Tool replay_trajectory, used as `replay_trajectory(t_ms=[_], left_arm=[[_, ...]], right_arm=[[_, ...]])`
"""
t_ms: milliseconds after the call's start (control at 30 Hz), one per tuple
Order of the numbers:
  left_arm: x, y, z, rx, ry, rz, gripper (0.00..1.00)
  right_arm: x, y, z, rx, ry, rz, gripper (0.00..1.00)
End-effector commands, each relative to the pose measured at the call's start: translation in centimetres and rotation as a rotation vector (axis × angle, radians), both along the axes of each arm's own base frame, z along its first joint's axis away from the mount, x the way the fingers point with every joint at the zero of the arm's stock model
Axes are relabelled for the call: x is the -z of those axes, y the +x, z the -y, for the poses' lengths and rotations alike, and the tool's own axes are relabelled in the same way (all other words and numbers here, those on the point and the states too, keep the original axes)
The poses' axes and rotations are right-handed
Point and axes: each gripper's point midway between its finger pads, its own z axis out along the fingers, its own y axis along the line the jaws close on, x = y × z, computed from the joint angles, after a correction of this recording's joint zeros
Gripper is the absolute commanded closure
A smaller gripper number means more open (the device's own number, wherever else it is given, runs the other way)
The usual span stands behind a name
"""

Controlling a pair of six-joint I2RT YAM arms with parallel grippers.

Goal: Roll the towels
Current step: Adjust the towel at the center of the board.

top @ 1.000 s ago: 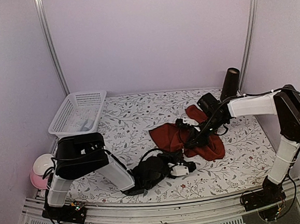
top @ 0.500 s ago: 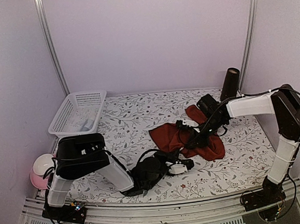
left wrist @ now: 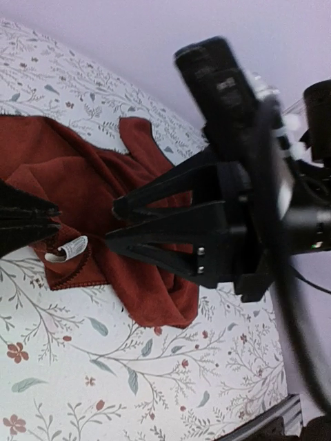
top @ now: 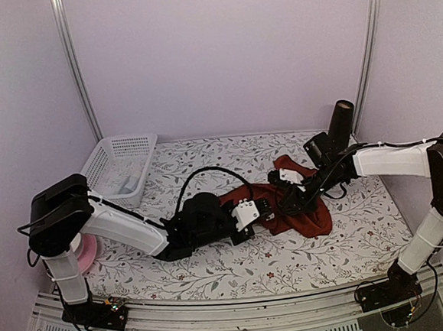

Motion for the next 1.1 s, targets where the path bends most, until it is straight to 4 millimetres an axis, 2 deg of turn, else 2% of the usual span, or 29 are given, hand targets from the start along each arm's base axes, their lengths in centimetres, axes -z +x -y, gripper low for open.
replay_trajectory(t_ms=[0, 133, 233, 333, 400, 500, 667, 833, 900, 1067], left_arm=[[2.2, -1.4, -0.1, 0.092, -0.003, -0.262, 1.00], [2.5, -0.7, 0.0, 0.079, -0.032, -0.363, 1.00], [2.2, -0.2, -0.3, 0.067, -0.088, -0.420, 1.00], [1.5, -0.1, -0.6, 0.075, -0.162, -0.463, 1.00], [1.5, 0.0, -0.7, 0.076, -0.174, -0.479, 1.00], [1.4, -0.2, -0.6, 0.092, -0.184, -0.494, 1.00], [0.8, -0.5, -0.8, 0.132, -0.217, -0.522, 1.00], [0.3, -0.5, -0.7, 0.150, -0.237, -0.546, 1.00], [0.1, -0.3, -0.8, 0.145, -0.246, -0.553, 1.00], [0.3, 0.4, -1.2, 0.113, -0.252, -0.560, 1.00]], right_arm=[[-2.5, -1.1, -0.3, -0.088, 0.074, 0.124, 0.68], [-3.2, -4.0, -1.2, -0.202, 0.108, 0.152, 0.54], [-2.3, -5.7, -2.0, -0.273, 0.078, 0.183, 0.46], [-1.3, -5.4, -2.3, -0.271, 0.043, 0.201, 0.43], [-0.8, -4.2, -2.4, -0.219, 0.019, 0.239, 0.39], [-1.1, -2.3, -2.6, -0.125, 0.008, 0.281, 0.38], [-1.3, -1.5, -2.9, -0.073, 0.023, 0.279, 0.38], [0.0, -1.7, -3.2, -0.079, 0.011, 0.237, 0.39], [0.5, -2.5, -3.4, -0.105, 0.012, 0.203, 0.39], [0.5, -3.4, -3.5, -0.152, 0.018, 0.200, 0.40]])
